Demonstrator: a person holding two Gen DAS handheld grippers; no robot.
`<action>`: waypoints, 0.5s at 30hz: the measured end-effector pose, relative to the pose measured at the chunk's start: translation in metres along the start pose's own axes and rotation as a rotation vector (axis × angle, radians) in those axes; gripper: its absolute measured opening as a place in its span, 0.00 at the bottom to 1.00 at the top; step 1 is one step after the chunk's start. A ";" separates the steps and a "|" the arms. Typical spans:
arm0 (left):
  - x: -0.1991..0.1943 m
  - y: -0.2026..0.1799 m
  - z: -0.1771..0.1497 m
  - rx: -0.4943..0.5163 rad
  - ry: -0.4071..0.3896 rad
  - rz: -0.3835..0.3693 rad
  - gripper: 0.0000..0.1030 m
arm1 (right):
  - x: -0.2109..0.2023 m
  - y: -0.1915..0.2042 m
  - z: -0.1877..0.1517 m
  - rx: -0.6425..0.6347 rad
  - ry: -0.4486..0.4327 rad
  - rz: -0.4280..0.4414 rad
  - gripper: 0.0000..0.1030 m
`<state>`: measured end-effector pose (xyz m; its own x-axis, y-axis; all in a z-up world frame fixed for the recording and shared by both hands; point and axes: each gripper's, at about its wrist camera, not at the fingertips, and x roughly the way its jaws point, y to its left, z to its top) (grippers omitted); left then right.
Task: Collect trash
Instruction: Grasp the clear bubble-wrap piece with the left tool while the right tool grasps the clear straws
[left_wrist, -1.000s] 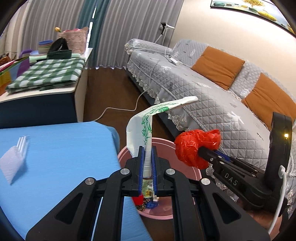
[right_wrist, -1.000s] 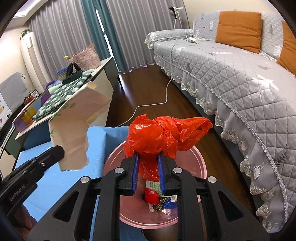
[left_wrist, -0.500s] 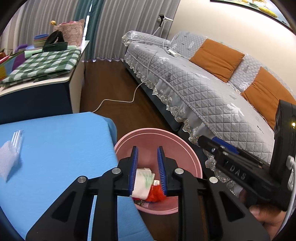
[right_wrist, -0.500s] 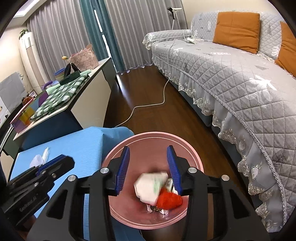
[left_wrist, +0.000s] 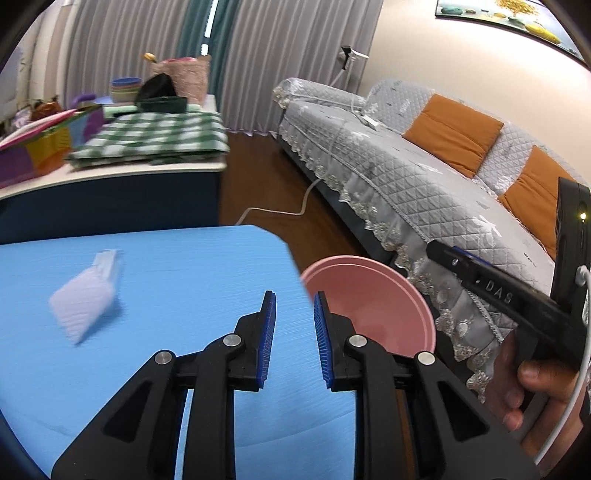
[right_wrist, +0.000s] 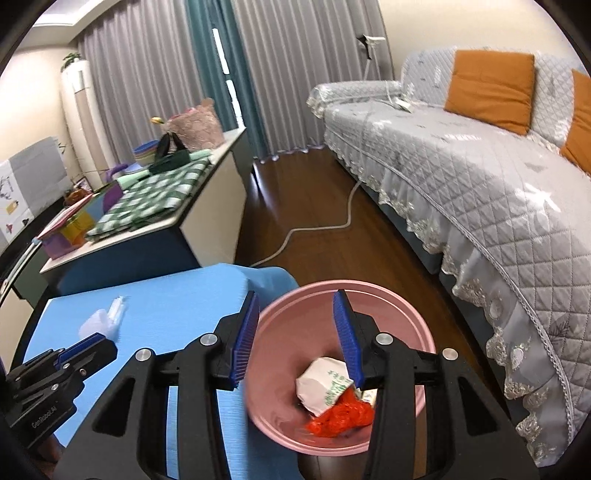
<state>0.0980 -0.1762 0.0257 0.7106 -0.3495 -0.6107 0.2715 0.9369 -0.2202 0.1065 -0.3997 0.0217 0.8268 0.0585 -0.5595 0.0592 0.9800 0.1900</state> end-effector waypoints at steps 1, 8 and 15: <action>-0.005 0.006 -0.001 -0.005 -0.004 0.009 0.21 | -0.001 0.007 0.000 -0.012 -0.004 0.006 0.41; -0.033 0.056 -0.014 -0.047 -0.029 0.092 0.21 | -0.008 0.045 -0.002 -0.079 -0.021 0.055 0.41; -0.045 0.116 -0.036 -0.130 -0.031 0.202 0.21 | 0.000 0.077 -0.006 -0.092 -0.011 0.115 0.37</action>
<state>0.0738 -0.0515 0.0002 0.7624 -0.1533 -0.6287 0.0379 0.9804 -0.1932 0.1079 -0.3234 0.0317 0.8315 0.1697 -0.5290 -0.0874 0.9803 0.1772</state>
